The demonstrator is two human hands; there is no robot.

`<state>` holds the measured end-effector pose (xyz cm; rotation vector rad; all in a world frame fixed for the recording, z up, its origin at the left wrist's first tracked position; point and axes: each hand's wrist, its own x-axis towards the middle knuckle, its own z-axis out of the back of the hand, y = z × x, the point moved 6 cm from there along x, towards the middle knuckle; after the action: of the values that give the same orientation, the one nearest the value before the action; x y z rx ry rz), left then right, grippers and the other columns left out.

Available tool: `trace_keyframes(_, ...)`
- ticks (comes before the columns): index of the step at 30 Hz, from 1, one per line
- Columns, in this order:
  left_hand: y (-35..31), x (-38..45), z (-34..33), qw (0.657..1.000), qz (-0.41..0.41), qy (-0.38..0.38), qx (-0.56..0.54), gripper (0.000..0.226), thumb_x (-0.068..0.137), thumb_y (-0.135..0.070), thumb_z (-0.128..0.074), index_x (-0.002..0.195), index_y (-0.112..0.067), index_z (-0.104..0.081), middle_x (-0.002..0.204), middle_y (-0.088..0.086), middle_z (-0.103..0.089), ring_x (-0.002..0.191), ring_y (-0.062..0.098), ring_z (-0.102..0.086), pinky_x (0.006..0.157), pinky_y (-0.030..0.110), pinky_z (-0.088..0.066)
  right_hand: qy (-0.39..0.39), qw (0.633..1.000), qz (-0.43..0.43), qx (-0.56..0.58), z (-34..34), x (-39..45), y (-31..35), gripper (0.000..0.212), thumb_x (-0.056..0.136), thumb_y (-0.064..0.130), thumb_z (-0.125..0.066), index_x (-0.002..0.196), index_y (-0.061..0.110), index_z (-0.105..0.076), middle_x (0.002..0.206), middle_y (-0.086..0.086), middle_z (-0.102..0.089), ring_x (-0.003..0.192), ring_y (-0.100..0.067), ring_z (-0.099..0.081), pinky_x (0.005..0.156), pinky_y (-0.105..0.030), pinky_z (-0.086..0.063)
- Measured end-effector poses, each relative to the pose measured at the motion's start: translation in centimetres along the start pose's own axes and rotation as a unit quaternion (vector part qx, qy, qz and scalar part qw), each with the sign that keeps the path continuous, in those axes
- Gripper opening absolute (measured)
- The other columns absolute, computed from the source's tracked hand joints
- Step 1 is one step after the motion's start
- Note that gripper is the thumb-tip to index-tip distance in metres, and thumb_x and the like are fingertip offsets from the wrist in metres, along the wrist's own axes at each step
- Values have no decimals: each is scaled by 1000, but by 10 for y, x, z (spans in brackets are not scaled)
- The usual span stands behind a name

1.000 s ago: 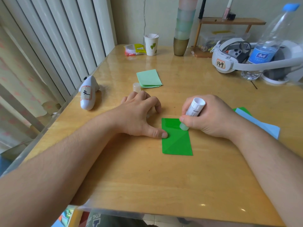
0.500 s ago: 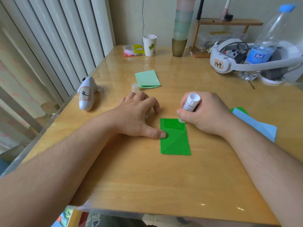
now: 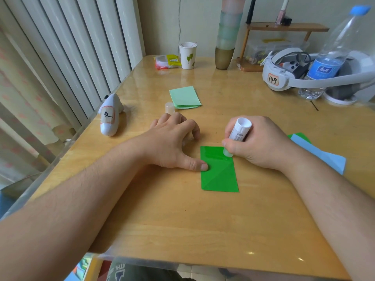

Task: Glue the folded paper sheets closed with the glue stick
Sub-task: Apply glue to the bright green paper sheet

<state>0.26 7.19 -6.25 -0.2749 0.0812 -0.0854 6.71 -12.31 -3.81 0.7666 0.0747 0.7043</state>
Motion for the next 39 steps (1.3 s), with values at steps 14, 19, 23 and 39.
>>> trace_keyframes(14,-1,0,-1,1000,15,-5,14,81,45,-99,-50,112,-56,-37,126,-11,-36,120,19,-31,107,39,-30,28,996,34,82,-27,5,23,23,84,42,-83,80,25,-69,70,9,-67,66,-7,-57,67,-32,-49)
trace_keyframes(19,-1,-1,0,1000,14,3,7,81,46,-99,-52,113,-55,-38,127,-11,-35,120,19,-30,106,38,-29,-59,991,21,122,-13,7,17,27,79,50,-75,78,24,-66,67,12,-65,66,-7,-59,66,-31,-49)
trace_keyframes(23,-1,-2,-1,1000,8,-2,9,84,46,-99,-50,116,-54,-39,126,-13,-34,119,17,-28,105,36,-27,-21,996,26,85,-22,3,19,24,77,46,-77,77,24,-66,66,4,-65,62,-9,-55,62,-31,-47)
trace_keyframes(39,-2,-5,-1,1000,-1,-13,-2,81,46,-99,-54,113,-56,-38,124,-12,-34,119,18,-30,107,37,-27,35,998,43,29,-20,-1,20,15,79,31,-82,75,26,-68,65,15,-64,61,-3,-54,57,-15,-39)
